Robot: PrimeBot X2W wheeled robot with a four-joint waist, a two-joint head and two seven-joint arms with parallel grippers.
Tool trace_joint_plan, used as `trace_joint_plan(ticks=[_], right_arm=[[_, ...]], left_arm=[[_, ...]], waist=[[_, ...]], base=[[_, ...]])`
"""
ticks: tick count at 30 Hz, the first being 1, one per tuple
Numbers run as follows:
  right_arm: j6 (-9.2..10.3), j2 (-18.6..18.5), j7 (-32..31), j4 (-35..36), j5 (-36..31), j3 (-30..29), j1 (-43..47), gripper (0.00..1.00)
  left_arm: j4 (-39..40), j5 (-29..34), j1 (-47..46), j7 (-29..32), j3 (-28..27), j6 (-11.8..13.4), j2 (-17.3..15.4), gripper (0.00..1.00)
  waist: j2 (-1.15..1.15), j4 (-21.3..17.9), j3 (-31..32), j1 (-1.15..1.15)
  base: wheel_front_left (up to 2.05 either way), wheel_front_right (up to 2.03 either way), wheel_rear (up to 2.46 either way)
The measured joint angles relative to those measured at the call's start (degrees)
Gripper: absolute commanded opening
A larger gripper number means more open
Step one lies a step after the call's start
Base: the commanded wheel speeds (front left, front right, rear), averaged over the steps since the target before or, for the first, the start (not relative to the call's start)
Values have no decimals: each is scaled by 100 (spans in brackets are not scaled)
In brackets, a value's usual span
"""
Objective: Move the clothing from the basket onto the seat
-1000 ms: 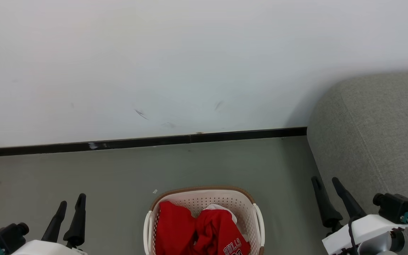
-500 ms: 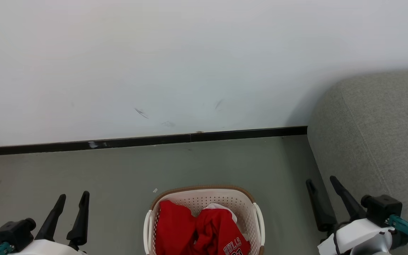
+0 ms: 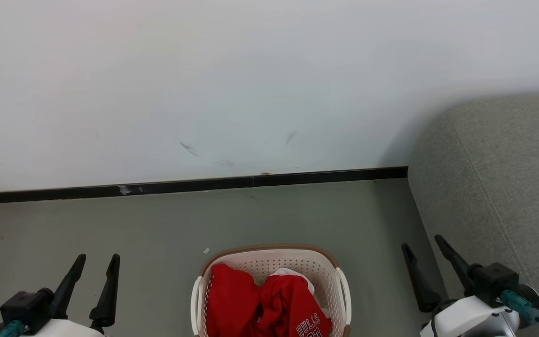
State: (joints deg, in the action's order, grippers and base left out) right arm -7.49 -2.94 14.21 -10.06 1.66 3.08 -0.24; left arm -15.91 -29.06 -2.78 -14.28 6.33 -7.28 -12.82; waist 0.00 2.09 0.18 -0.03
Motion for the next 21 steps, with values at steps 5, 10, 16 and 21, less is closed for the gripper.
trace_joint_plan(ticks=[5,10,16,21], right_arm=[[0,13,0,-75,0,-80,0,100],[0,38,0,-124,0,-135,2,100],[0,45,0,-133,-1,-187,2,100],[0,47,0,-159,-1,-201,5,100]], left_arm=[[-22,10,0,-1,-40,0,7,100],[-68,51,0,-1,-73,0,10,100],[-91,96,0,-1,-87,0,20,100],[-113,114,0,-1,-107,0,41,100]], waist=[[0,18,-9,0],[0,26,-13,1],[0,30,-10,0],[0,39,5,1]], base=[[0,0,0],[0,0,0],[0,0,0],[0,0,0]])
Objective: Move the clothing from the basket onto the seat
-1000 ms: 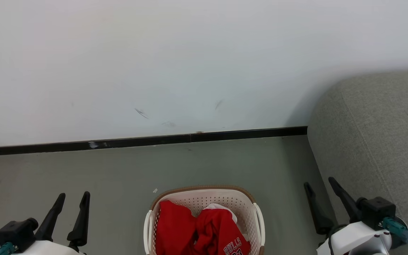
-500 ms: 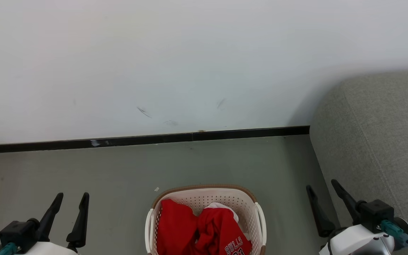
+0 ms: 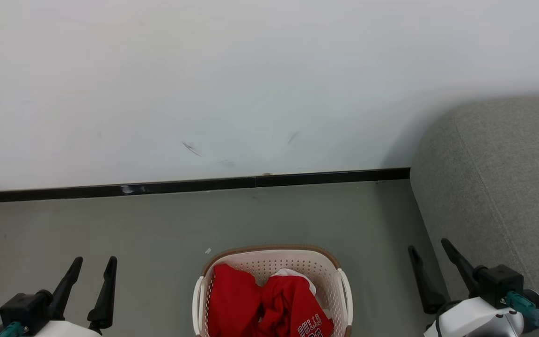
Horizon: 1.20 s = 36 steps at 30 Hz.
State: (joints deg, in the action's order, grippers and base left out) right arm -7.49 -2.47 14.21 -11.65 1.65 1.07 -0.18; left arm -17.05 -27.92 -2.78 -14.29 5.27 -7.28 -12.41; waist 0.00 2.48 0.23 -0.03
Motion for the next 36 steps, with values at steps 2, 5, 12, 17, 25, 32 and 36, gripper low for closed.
trace_joint_plan(ticks=[2,5,12,17,25,32,36], right_arm=[[0,1,0,-9,0,1,2,100],[0,3,0,-21,0,3,4,100],[0,7,0,-32,2,4,4,100],[0,8,0,-30,37,11,4,100],[0,8,0,-19,138,22,4,100],[0,9,0,-21,172,21,57,100],[0,10,0,-26,199,4,160,100]], left_arm=[[-5,24,0,0,-10,0,10,100],[-8,24,0,0,-25,0,26,100],[-12,31,0,0,-78,0,85,100],[-12,31,0,0,-82,0,107,100],[-12,32,1,0,-105,0,110,100],[-36,32,5,0,-4,0,111,100],[-59,31,14,0,88,0,111,100]], waist=[[0,5,7,0],[0,9,18,0],[0,0,35,0],[0,-13,33,0],[0,-39,18,1],[0,-75,-17,1],[0,-102,-57,1]], base=[[0,0,0],[0,0,0],[0,0,0],[0,0,0],[0,0,0],[0,0,0],[0,0,0]])
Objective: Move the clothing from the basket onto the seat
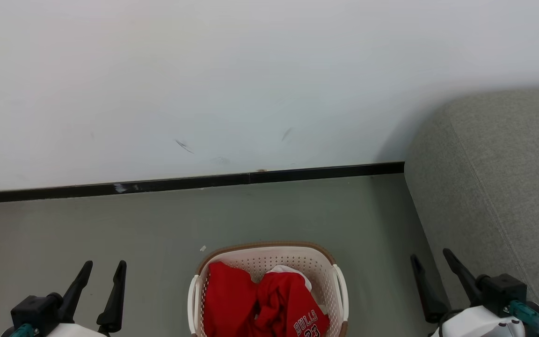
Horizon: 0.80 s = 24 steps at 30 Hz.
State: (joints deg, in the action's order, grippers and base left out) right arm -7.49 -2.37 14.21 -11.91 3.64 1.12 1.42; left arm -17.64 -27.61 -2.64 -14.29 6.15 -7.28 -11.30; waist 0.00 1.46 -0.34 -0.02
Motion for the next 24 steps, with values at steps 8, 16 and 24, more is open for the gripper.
trace_joint_plan(ticks=[8,16,24], right_arm=[[0,2,0,66,-9,-41,51,100],[0,3,0,211,-21,-8,42,100],[0,3,0,368,-21,32,-90,100]], left_arm=[[-11,-13,9,0,165,0,-26,100],[0,-123,56,0,346,0,-70,100],[111,-241,52,0,631,0,-188,100]], waist=[[0,-67,-157,0],[0,-134,-385,0],[0,-206,-701,0]], base=[[0,0,0],[0,0,0],[0,0,0]])
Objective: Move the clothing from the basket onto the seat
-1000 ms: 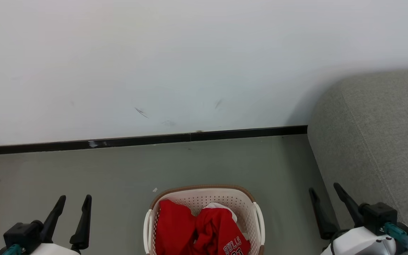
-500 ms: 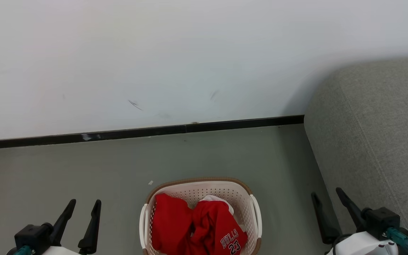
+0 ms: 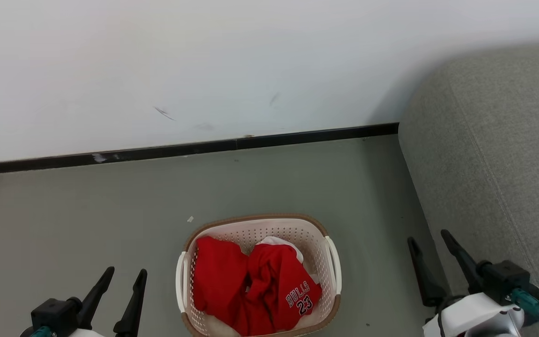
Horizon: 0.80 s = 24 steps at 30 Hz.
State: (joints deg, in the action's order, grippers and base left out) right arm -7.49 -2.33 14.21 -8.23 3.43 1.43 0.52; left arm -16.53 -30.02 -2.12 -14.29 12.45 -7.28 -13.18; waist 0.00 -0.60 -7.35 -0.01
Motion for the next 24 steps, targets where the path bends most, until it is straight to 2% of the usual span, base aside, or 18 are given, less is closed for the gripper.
trace_joint_plan(ticks=[13,24], right_arm=[[0,-3,0,294,1,79,-397,100],[0,-5,0,499,19,172,-699,100]], left_arm=[[311,-316,-252,0,480,0,-298,100],[538,-644,-342,0,1245,0,-481,100]], waist=[[0,-154,-666,0],[0,-303,-1225,0]], base=[[0,0,0],[0,0,0]])
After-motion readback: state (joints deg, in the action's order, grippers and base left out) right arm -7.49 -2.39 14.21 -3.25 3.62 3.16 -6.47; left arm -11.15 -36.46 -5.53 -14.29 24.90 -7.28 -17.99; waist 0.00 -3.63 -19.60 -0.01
